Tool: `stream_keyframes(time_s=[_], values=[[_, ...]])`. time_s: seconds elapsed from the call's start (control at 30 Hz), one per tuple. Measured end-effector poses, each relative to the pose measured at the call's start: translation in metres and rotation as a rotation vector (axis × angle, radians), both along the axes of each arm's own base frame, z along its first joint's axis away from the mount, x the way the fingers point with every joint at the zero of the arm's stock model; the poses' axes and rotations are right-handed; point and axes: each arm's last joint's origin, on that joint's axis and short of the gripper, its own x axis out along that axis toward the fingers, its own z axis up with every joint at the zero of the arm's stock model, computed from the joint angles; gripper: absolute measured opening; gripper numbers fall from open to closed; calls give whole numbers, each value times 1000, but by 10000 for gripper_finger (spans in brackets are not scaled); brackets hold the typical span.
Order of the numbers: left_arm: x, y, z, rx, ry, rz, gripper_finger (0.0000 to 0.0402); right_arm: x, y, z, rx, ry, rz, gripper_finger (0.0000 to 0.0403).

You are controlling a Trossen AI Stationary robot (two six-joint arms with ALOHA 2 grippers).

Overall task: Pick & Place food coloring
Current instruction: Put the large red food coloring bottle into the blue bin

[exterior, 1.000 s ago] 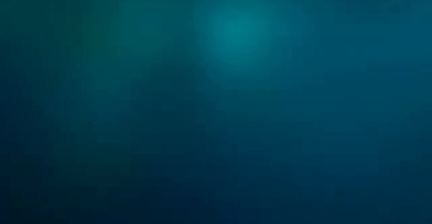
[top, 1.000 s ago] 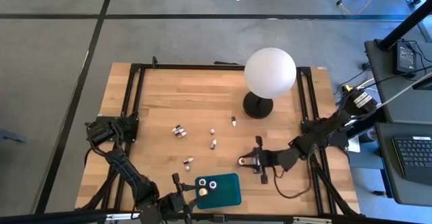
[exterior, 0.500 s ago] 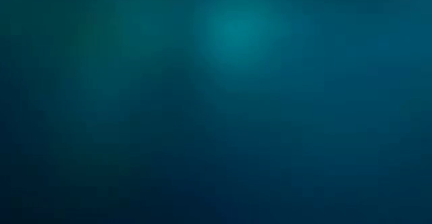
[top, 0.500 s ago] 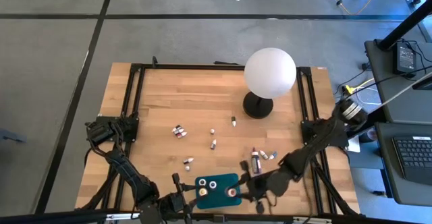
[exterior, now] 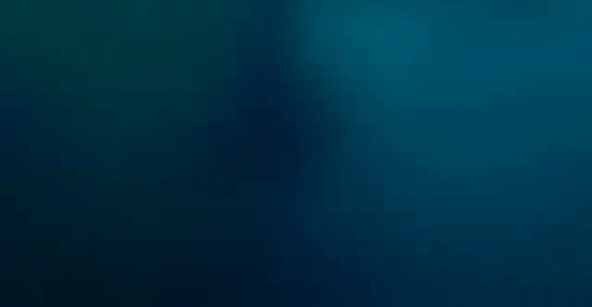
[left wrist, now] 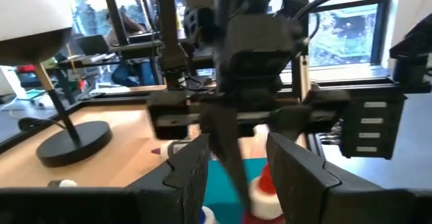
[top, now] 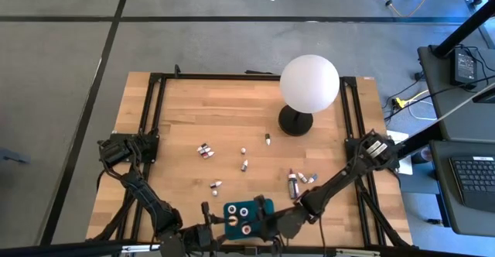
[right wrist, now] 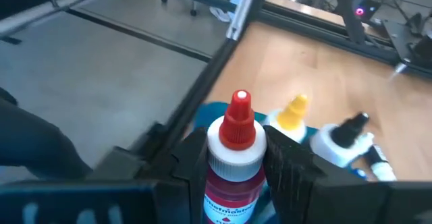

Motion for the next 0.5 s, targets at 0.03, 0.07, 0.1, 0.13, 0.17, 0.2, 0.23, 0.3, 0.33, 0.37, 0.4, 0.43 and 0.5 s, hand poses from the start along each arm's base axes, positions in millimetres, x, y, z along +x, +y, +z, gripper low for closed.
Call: stream_keyframes(time_s=[0.03, 0.07, 0.1, 0.13, 0.17, 0.2, 0.23, 0.3, 0.33, 0.37, 0.4, 0.43, 0.5], values=[[0, 0, 0, 0, 1, -6, 148, 1, -2, -2, -10, 1, -6, 122], [0, 0, 0, 0, 1, -7, 147, 1, -3, -3, -16, 2, -13, 122], [0, 0, 0, 0, 1, -7, 146, 2, -5, -4, -21, 2, -23, 122], [0, 0, 0, 0, 1, -7, 145, 3, -7, -4, -22, 3, -28, 122], [0, 0, 0, 0, 1, -7, 144, 3, -9, -6, -23, 5, -33, 122], [0, 0, 0, 0, 1, -7, 144, 4, -10, -6, -28, 12, -35, 122], [0, 0, 0, 0, 1, -7, 144, 4, -11, -7, -32, 16, -37, 122], [0, 0, 0, 0, 1, -6, 145, 5, -12, -8, -39, 23, -40, 122], [0, 0, 0, 0, 1, -6, 145, 5, -14, -8, -44, 29, -43, 122], [0, 0, 0, 0, 1, -6, 146, 6, -15, -9, -50, 37, -44, 122], [0, 0, 0, 0, 1, -6, 145, 6, -15, -10, -53, 41, -45, 122], [0, 0, 0, 0, 1, -6, 145, 6, -16, -10, -52, 43, -47, 122], [0, 0, 0, 1, 1, -6, 143, 6, -16, -10, -50, 43, -50, 122]])
